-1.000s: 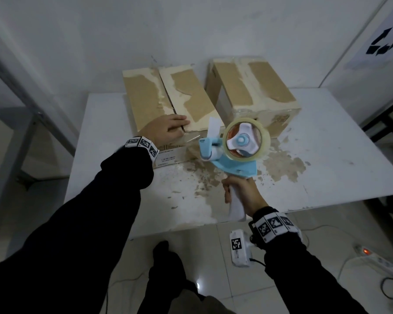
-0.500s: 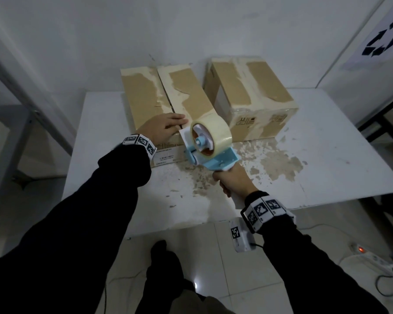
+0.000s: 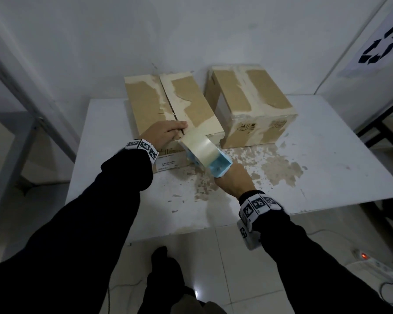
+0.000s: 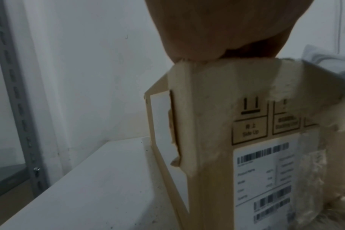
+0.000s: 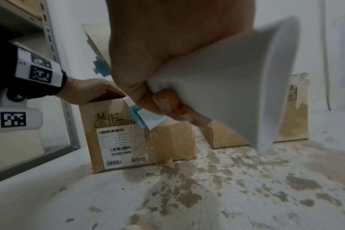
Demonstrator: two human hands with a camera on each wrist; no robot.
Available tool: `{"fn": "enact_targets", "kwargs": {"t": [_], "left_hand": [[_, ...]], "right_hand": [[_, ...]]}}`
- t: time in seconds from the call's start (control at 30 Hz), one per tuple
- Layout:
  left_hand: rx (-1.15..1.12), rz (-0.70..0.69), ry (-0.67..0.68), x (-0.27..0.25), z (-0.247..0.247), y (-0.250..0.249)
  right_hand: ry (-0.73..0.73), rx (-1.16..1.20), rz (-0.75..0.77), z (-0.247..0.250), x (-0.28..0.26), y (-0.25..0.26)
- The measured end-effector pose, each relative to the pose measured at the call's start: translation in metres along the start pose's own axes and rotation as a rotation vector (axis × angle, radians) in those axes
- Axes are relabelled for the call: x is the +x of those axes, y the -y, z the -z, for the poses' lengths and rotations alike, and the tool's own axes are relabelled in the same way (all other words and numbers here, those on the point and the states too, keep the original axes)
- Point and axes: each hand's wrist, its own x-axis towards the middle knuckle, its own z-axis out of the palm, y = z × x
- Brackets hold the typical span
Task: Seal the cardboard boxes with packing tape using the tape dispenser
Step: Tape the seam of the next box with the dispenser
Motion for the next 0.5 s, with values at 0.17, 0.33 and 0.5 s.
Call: {"fn": "enact_targets", "kwargs": {"t": [0.17,0.33,0.5], "left_hand": [[-0.032,-0.002,-0.042,0.004,0.001,0.004],[0.027,-0.021,-0.061,0.007,-0.004,0.003],[0.147,-0.102,-0.045,0.0,-0.007,0.003]], "right_hand": [[0.155,-0.198,-0.089,-0.011,-0.022,-0.053],[-0.006,0.253,-0.176,-0.003,-0.021,-0.056],[-0.162,0.679,-0.216,0.01,-0.017,-0.04]]}}
